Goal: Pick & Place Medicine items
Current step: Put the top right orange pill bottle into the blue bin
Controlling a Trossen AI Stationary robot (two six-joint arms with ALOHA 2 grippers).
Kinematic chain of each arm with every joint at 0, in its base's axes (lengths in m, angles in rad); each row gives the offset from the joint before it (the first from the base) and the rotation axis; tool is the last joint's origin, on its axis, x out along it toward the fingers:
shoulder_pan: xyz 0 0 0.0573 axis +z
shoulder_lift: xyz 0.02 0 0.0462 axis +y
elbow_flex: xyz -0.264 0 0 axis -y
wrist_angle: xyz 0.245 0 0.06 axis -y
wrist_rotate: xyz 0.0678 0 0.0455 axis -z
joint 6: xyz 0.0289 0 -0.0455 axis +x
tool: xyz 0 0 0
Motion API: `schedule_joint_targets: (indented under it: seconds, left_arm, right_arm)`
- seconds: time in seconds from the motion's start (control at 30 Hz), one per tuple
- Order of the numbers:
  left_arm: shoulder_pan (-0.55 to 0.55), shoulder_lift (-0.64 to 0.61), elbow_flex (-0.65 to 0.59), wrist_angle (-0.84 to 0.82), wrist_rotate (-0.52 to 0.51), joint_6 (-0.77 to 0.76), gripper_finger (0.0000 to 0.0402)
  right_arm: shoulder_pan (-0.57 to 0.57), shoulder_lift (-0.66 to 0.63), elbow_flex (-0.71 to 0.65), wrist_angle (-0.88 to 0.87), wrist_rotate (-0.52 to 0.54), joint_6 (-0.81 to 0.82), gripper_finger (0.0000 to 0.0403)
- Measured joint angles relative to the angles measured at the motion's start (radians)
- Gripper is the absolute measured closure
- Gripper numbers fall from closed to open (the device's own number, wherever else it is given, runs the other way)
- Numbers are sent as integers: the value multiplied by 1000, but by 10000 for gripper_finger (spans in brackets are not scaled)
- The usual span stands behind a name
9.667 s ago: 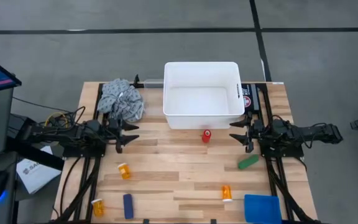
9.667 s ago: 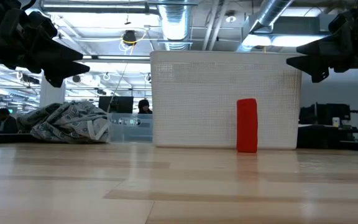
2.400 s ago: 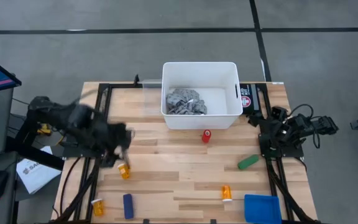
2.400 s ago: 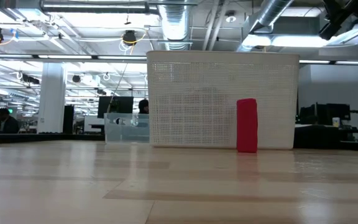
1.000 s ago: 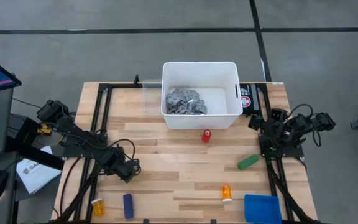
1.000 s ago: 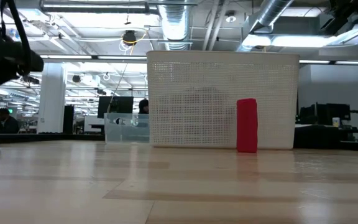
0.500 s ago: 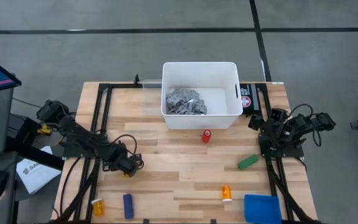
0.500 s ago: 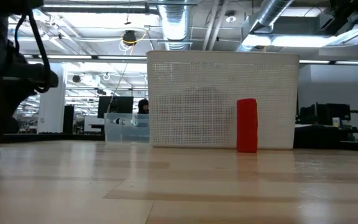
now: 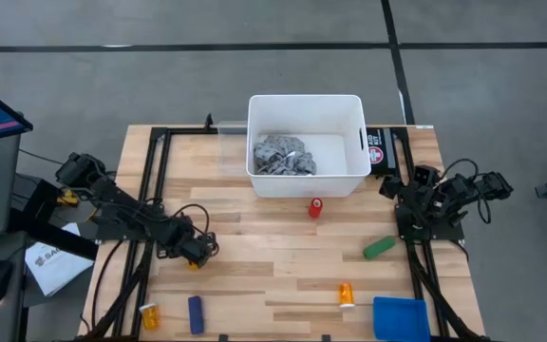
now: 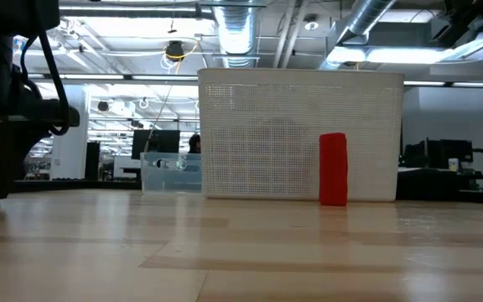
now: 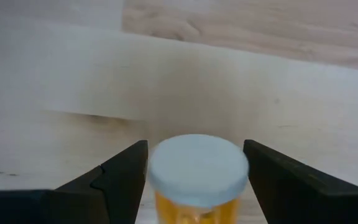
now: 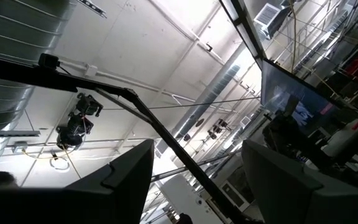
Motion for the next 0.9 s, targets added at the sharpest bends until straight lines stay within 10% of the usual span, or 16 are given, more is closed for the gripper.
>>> schedule_joint_targets:
  seconds: [0.6,0.9]
  left_arm:
    - [0,-1,-13,28,-57,13,200]
    - [81,-89,-15,213,-293,34,202]
  right_arm:
    - [0,0,0,0,0,0,163]
    - [0,0,0,4,1,0,163]
